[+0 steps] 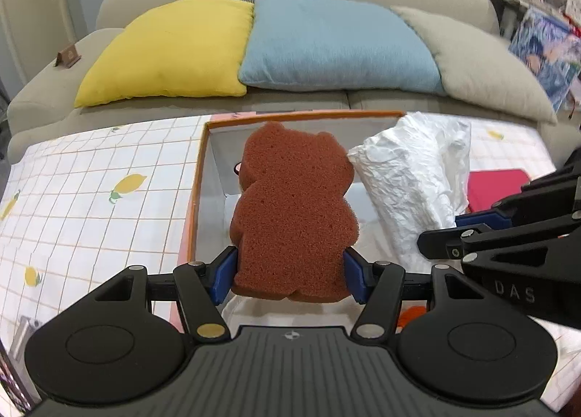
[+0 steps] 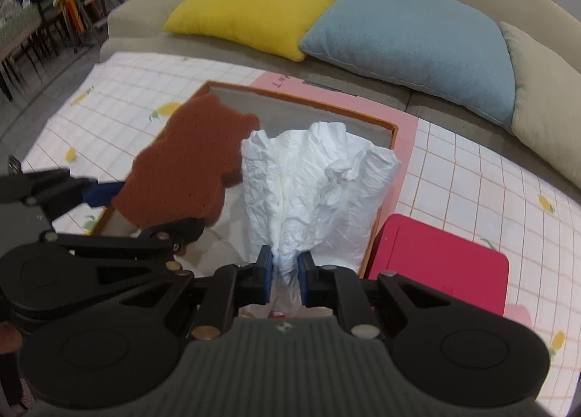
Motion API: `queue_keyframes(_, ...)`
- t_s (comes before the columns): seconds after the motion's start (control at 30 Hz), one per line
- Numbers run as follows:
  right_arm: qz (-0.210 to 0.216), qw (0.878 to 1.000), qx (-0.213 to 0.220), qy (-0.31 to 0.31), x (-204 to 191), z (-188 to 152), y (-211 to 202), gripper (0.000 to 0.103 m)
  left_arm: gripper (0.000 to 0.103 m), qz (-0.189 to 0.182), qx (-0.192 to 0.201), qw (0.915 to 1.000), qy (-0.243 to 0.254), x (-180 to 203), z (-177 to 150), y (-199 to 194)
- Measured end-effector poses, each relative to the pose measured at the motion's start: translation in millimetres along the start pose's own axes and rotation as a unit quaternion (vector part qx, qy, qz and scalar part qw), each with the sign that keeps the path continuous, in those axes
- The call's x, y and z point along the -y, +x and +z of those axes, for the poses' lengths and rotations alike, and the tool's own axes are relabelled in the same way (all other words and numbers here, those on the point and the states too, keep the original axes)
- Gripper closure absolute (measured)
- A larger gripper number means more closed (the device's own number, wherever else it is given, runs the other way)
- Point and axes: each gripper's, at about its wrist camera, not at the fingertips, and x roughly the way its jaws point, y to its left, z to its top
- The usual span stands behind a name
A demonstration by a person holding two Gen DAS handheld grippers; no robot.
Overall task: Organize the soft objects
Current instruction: 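Lower the sponge into the white box with the left tool while the right tool releases the tissues there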
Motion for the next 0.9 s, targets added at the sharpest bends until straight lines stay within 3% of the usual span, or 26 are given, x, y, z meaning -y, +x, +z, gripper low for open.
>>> queue_keyframes(0.4, -0.023, 0.999, -0.035, -0.026, -2.0, 7.6, 38.3, 0.088, 0.032, 0.016, -0.046, 0.9985, 0.027, -2.0, -1.6, 35.6)
queue_keyframes(0.6, -0.026, 0.998, -0.044, -0.029, -1.1, 4.7, 49.2, 0.085, 0.025, 0.022, -0.054, 0.9971, 0.049, -0.6, -1.4, 39.1)
queue_keyframes(0.9, -0.022, 0.998, -0.049, -0.026, -1.8, 6.0, 54.7, 0.082, 0.014, 0.005, -0.027, 0.9995, 0.014, -16.2, 1.6, 15.3)
